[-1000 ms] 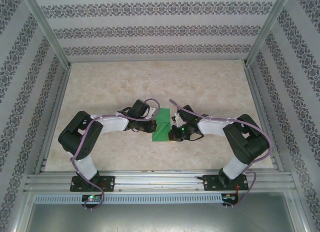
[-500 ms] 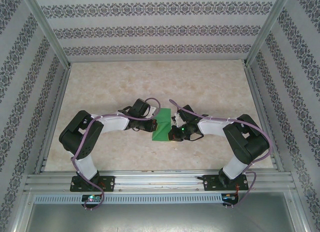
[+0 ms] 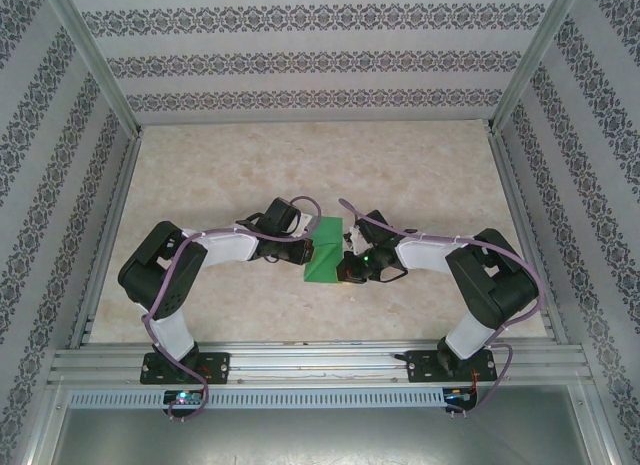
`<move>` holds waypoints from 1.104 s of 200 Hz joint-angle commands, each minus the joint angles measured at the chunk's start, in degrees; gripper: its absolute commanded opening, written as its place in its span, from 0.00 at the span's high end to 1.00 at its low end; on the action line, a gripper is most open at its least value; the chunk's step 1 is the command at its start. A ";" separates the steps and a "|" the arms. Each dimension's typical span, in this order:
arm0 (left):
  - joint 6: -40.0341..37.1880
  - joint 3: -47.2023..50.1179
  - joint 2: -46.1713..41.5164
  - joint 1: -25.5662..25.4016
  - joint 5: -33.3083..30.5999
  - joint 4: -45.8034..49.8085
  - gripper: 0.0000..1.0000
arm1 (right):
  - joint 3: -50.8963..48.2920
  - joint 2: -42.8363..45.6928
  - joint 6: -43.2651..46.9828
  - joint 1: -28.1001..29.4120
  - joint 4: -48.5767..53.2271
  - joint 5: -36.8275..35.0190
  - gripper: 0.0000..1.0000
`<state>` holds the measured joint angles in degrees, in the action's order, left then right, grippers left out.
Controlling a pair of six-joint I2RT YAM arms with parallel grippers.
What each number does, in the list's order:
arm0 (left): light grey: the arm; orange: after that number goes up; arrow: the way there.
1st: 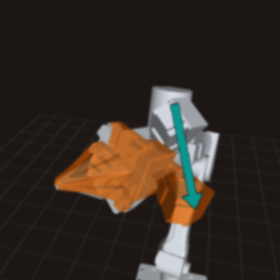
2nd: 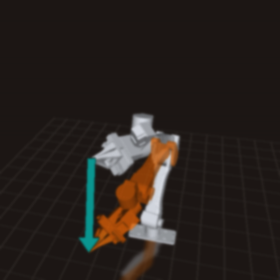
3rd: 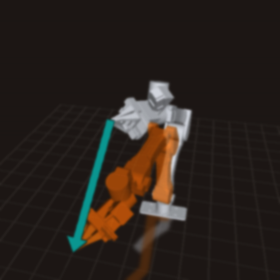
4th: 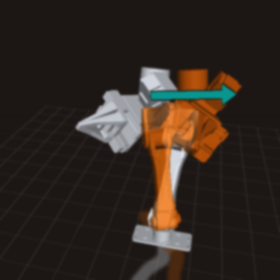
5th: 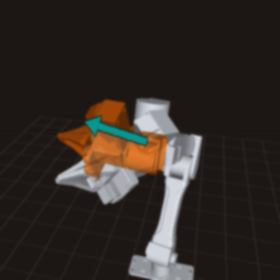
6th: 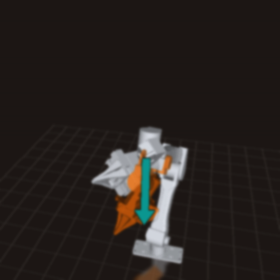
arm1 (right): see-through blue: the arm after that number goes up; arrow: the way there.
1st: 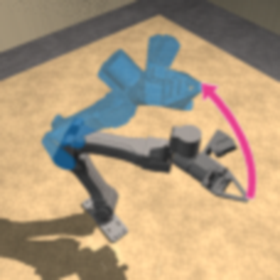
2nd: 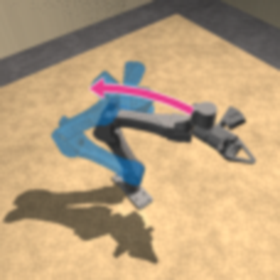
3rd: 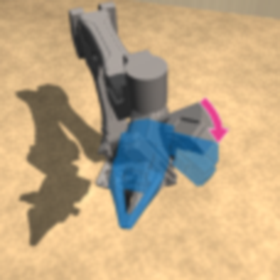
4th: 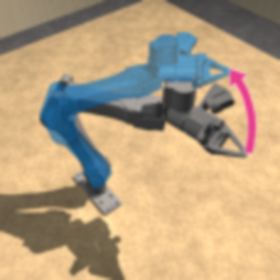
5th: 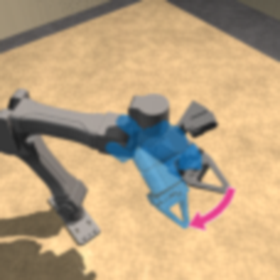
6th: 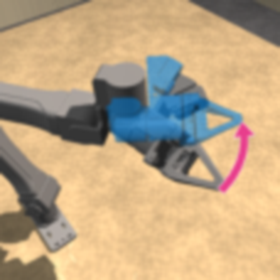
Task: Fold a paper plane with a square sheet of paper (fold left side to right side)
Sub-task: Fold the triangle a second time at the center of the table.
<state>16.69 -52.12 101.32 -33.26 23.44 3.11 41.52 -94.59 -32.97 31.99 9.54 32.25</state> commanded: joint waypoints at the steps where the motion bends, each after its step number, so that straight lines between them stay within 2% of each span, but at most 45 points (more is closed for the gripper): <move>1: -1.57 -0.95 0.62 0.65 -0.81 0.80 1.00 | 0.06 -1.57 0.80 -0.35 3.07 -1.49 1.00; 79: -1.39 -0.83 2.82 0.65 0.18 -0.94 1.00 | 0.58 -1.57 0.72 -0.40 2.83 -1.14 1.00; 109: -1.96 -1.15 3.89 0.65 0.05 -0.03 1.00 | 0.89 0.96 -0.45 -0.81 1.45 1.14 1.00; 139: -2.01 -0.80 4.20 0.54 0.28 0.10 1.00 | -0.31 5.58 -4.01 -3.07 -3.91 6.27 0.94; 168: -2.01 -0.80 4.52 0.33 0.41 0.17 1.00 | -0.96 5.19 -9.43 -3.54 -11.74 8.38 1.00; 221: -2.19 -1.30 4.94 -0.14 -0.15 0.98 1.00 | 1.03 -1.51 -15.73 -0.89 -21.35 4.99 1.00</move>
<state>16.29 -53.17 103.81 -33.28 24.10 2.09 41.41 -93.03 -44.93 29.85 -6.00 38.37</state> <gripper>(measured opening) 0.057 0.057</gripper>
